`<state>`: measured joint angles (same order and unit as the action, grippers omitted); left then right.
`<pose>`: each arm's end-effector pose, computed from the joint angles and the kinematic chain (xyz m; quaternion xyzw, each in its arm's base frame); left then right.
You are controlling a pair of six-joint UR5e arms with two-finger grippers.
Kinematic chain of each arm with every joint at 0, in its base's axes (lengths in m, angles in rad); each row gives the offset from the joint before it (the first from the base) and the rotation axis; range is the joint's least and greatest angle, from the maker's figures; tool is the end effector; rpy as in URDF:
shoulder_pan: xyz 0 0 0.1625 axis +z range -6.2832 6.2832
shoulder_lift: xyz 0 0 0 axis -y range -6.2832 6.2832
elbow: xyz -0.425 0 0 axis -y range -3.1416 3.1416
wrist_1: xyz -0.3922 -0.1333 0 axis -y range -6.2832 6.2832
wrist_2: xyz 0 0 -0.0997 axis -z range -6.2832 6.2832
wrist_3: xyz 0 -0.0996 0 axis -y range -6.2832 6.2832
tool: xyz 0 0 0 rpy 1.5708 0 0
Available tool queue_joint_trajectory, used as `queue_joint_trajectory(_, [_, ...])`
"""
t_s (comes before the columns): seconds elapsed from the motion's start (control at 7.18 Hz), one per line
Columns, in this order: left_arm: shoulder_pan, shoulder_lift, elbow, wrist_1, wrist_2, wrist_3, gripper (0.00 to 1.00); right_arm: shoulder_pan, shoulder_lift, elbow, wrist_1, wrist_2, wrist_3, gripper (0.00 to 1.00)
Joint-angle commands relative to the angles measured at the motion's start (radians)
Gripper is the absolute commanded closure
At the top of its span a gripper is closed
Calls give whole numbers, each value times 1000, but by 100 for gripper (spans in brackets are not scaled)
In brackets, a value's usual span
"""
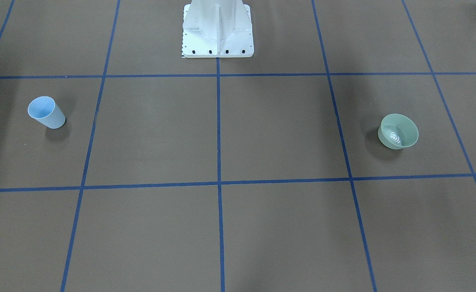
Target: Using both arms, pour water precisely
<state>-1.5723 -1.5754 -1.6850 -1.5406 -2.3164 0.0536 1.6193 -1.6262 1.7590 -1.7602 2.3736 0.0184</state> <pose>-0.0665 -0.4971 0.6051 0.0513 0.3626 0.0404 0.9297 0.0839 -0.4573 0.6096 -0.0202 -0.3909 0.0418 0.9193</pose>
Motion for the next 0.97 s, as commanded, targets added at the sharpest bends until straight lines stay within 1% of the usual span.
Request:
queue_joint_trajectory(0.0, [0,0,1,0,0,2,0,4,-14,0,1,-2,-14,1])
queue_joint_trajectory(0.42, [0,2,2,0,-1,2,0,5,-15,-6,1,-2,-14,1])
queue_joint_trajectory(0.56, [-2,11,-14,-1,-4,2,0,5,-15,-6,1,-2,-14,1])
queue_joint_trajectory(0.7, [3,8,-12,-18,-8,5,0,7,-15,-1,1,-1,-14,1])
queue_joint_trajectory(0.84, [15,8,-43,-18,-53,0,0,10,-14,0,1,-1,-14,1])
